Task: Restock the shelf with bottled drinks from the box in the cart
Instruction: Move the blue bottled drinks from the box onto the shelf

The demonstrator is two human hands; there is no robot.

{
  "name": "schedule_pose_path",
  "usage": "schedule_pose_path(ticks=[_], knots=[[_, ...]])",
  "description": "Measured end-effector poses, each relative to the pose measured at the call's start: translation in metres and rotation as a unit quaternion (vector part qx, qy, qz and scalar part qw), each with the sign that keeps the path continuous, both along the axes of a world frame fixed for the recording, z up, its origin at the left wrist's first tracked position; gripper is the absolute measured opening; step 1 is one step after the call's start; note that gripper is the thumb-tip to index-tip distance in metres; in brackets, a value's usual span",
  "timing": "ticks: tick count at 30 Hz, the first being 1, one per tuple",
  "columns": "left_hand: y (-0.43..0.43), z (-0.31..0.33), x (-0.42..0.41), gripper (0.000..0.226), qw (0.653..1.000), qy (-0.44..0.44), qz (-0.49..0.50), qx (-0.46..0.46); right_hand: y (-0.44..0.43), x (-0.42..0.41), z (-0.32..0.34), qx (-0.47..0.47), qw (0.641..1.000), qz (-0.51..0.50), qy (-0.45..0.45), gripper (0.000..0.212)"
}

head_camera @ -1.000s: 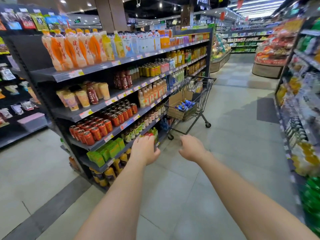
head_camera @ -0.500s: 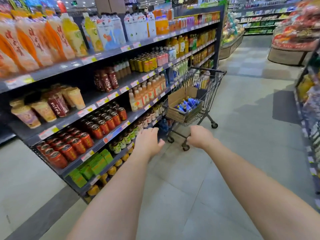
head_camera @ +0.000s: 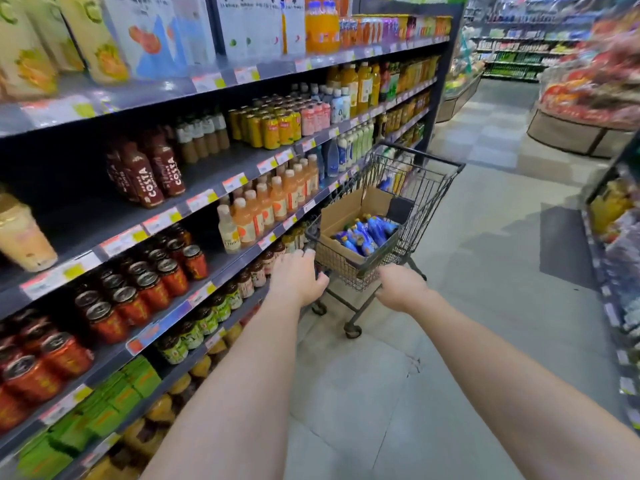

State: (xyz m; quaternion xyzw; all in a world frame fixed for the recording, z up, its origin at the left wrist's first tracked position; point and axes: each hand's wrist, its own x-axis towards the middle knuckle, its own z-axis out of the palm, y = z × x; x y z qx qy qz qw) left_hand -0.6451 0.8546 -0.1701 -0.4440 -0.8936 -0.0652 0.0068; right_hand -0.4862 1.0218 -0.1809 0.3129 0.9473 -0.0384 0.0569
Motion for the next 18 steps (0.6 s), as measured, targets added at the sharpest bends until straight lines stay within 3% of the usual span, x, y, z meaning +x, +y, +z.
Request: schedule_pose_path(ticks=[4,9,18], knots=[[0.071,-0.011,-0.044,0.057,0.999,-0.026,-0.001,-0.027,0.069,-0.043,-0.004,-0.023,1.0,-0.01,-0.002,0.023],[0.163,-0.043,-0.092,0.06,0.996,-0.04,0.013,-0.076,0.166,-0.094,-0.032,-0.059,0.998,-0.02,0.008,0.042],[0.342,-0.083,-0.125,0.056,0.987,-0.087,0.054,-0.127,0.358,-0.169,-0.056,-0.113,0.993,0.017,-0.007,0.03]])
